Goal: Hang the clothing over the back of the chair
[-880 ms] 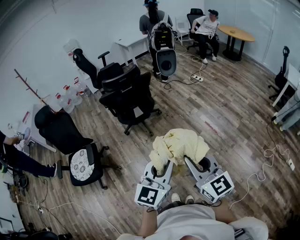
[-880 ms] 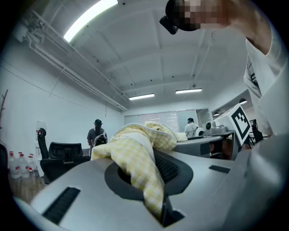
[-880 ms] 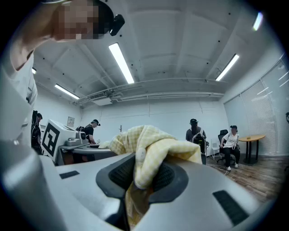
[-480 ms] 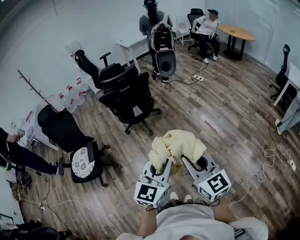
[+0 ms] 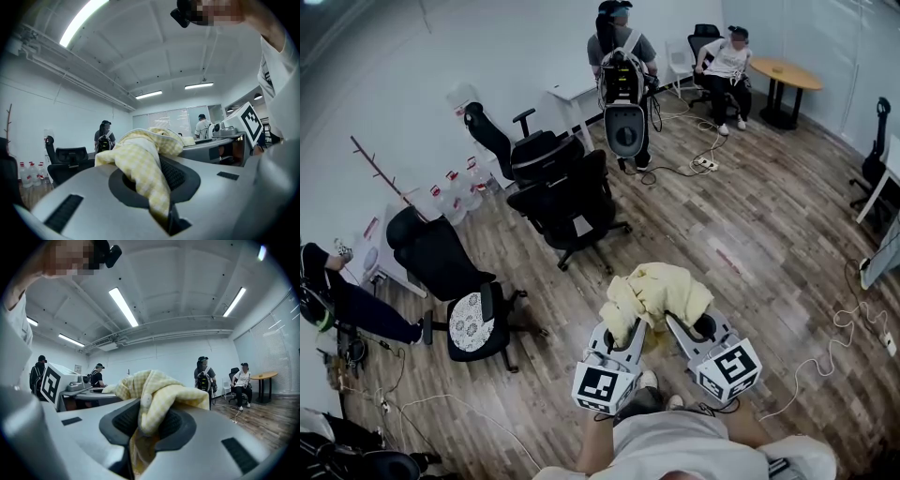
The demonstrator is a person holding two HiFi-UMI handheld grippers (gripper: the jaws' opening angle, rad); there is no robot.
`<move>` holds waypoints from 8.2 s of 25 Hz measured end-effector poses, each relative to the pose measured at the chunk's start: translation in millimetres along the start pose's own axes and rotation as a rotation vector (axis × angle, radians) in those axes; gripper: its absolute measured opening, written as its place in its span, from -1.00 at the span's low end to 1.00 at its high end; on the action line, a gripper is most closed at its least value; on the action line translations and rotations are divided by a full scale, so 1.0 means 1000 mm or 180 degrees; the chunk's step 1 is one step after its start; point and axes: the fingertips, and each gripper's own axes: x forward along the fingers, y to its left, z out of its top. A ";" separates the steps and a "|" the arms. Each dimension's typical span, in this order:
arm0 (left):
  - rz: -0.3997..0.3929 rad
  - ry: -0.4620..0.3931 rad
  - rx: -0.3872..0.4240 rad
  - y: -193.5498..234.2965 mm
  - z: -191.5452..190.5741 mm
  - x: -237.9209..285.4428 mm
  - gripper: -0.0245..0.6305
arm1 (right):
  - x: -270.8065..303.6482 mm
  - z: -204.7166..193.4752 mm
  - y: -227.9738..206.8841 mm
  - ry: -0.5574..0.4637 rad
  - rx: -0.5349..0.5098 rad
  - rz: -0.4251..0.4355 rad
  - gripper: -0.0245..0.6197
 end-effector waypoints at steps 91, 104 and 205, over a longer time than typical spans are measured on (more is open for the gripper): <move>-0.0227 0.0082 -0.0135 0.348 -0.007 0.346 -0.75 | 0.398 0.024 -0.287 0.0260 0.0135 -0.0228 -0.64; -0.0367 0.0081 -0.0171 0.391 -0.017 0.368 -0.75 | 0.442 0.023 -0.300 0.0277 0.0155 -0.0371 -0.64; 0.1000 -0.0324 -0.0019 0.727 0.047 0.389 -0.75 | 0.794 0.128 -0.278 -0.0246 -0.0149 0.0987 -0.64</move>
